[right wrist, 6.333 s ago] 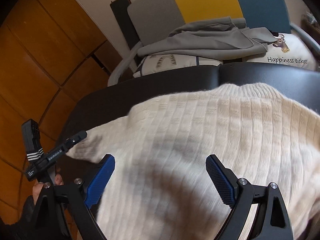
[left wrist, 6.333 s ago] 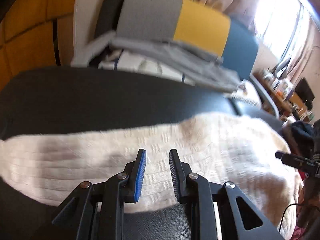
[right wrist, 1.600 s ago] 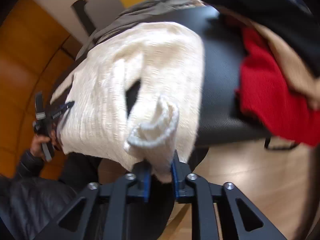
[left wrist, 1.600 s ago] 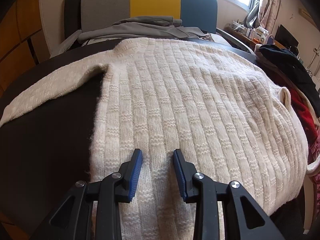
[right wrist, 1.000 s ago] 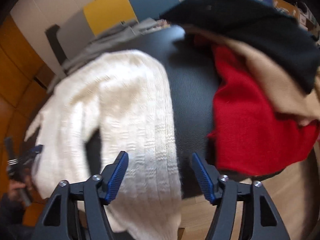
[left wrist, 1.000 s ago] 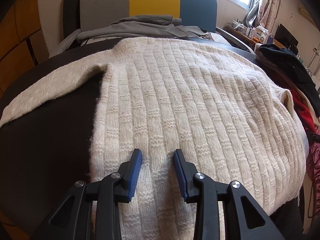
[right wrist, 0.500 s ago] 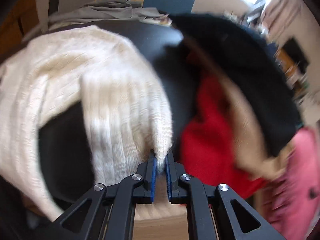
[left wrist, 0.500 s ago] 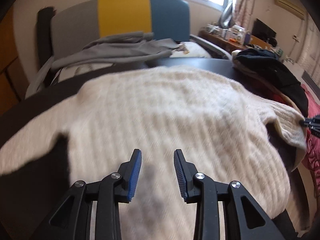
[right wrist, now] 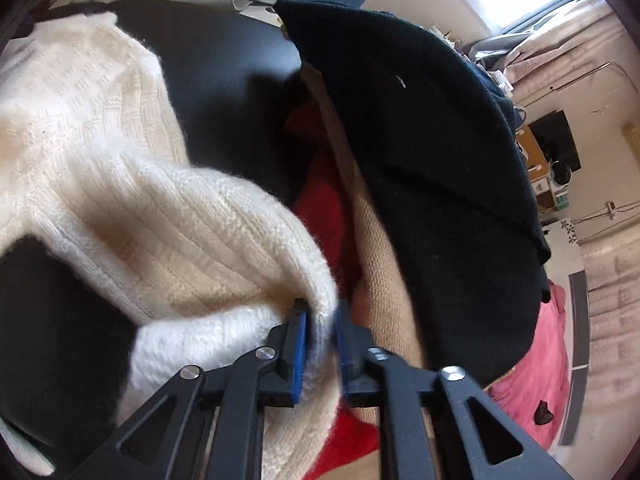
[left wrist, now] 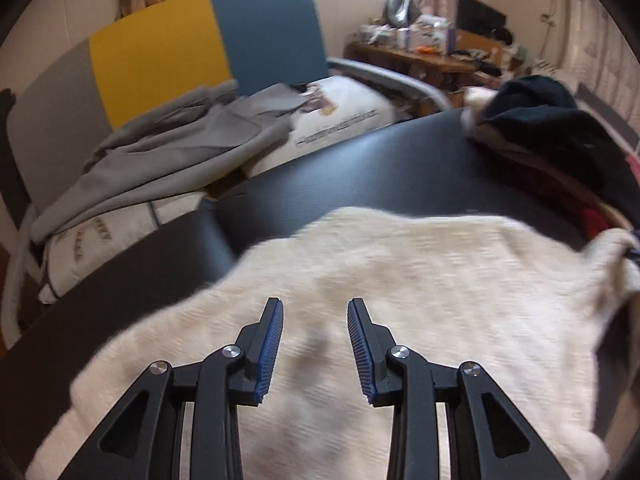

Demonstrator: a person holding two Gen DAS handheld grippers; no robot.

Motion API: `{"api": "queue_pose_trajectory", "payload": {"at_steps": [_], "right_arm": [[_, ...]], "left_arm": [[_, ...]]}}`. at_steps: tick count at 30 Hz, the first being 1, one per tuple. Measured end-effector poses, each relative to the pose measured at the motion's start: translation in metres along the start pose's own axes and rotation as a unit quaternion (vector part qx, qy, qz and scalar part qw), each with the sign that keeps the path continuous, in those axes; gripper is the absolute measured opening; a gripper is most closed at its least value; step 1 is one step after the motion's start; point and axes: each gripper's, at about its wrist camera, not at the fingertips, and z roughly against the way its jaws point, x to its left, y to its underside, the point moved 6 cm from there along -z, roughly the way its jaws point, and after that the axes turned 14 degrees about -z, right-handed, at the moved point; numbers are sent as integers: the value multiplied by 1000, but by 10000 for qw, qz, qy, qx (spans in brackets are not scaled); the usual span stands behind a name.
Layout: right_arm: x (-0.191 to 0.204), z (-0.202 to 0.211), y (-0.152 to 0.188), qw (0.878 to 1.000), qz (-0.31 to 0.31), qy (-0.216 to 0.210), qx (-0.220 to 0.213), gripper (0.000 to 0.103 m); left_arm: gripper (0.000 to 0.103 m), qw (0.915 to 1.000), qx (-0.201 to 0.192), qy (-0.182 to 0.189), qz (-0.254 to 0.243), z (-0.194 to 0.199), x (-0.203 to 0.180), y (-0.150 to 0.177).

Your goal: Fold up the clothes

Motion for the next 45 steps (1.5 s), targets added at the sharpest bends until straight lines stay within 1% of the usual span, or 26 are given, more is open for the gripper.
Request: {"api": "queue_pose_trajectory", "payload": {"at_steps": [1, 2, 3, 5, 6, 7, 8, 9, 10, 11, 12, 13, 15, 17, 19, 21, 27, 31, 34, 36, 37, 40, 41, 42, 43, 45], "right_arm": [[-7, 6, -4, 9999, -119, -38, -75, 44], [-13, 12, -8, 9996, -238, -76, -150, 58], [-19, 23, -14, 9985, -399, -230, -313, 61], [-28, 50, -29, 9924, -757, -648, -723, 62], [-22, 61, -38, 9864, -889, -1099, -840, 62], [-11, 70, -47, 9768, -997, -1661, -913, 61], [0, 81, -57, 9639, -1101, -2218, -982, 57], [18, 86, -67, 9538, -1062, -2624, -1004, 53], [43, 85, -78, 9450, -963, -2977, -953, 45], [69, 83, -89, 9347, -866, -3335, -878, 41], [92, 77, -98, 9303, -797, -3493, -791, 41], [114, 69, -106, 9291, -743, -3556, -700, 41], [157, 54, -123, 9262, -635, -3680, -518, 40], [184, 29, -131, 9285, -686, -3643, -207, 38], [208, 4, -137, 9308, -766, -3572, 128, 36], [219, -6, -145, 9324, -803, -3525, 33, 37], [241, -8, -176, 9347, -546, -3512, -99, 37], [255, -13, -197, 9313, -439, -3613, -111, 37], [262, -14, -205, 9296, -375, -3667, -40, 37], [253, -6, -204, 9181, -577, -3918, 141, 37], [242, 4, -196, 9079, -726, -4125, 201, 37], [202, 42, -163, 8677, -1203, -4812, 323, 37], [189, 52, -148, 8553, -1347, -4988, 381, 37], [173, 59, -125, 8440, -1504, -5127, 471, 37], [161, 62, -103, 8359, -1650, -5201, 599, 37], [146, 57, -59, 8305, -1918, -5153, 890, 37]], "left_arm": [[34, 10000, 30, -47, 62, -4, 10, 2], [34, 9998, 6, -8, 208, -4, 20, 6], [34, 9993, -63, 11, 369, -3, 29, 12], [34, 9976, -198, 40, 665, 1, 47, 23], [34, 9969, -260, 31, 748, 4, 51, 31], [34, 9960, -321, 21, 831, 8, 56, 38], [34, 9953, -366, 7, 895, 11, 60, 45], [34, 9951, -374, -26, 917, 14, 62, 50], [34, 9952, -348, -92, 915, 16, 64, 57], [34, 9955, -279, -177, 886, 16, 65, 65], [34, 9957, -211, -260, 868, 16, 67, 73], [34, 9955, -134, -321, 886, 16, 69, 80], [34, 9943, -46, -301, 1018, 13, 75, 94], [36, 9922, -177, -235, 1208, 15, 81, 104], [36, 9898, -212, -192, 1395, 16, 86, 110], [36, 9875, -205, -230, 1546, 17, 91, 115], [36, 9810, -193, -361, 1895, 17, 114, 127], [36, 9827, -122, -506, 1779, 13, 127, 128], [37, 9854, 20, -697, 1555, 11, 134, 126], [36, 9846, 242, -910, 1474, 17, 135, 124], [36, 9844, 277, -1011, 1411, 26, 131, 123], [36, 9866, -27, -962, 1315, 63, 106, 125], [36, 9870, -113, -878, 1340, 74, 95, 130], [36, 9873, -186, -805, 1359, 85, 83, 135], [36, 9872, -227, -742, 1390, 94, 71, 143], [36, 9858, -276, -588, 1551, 113, 46, 162]]}}
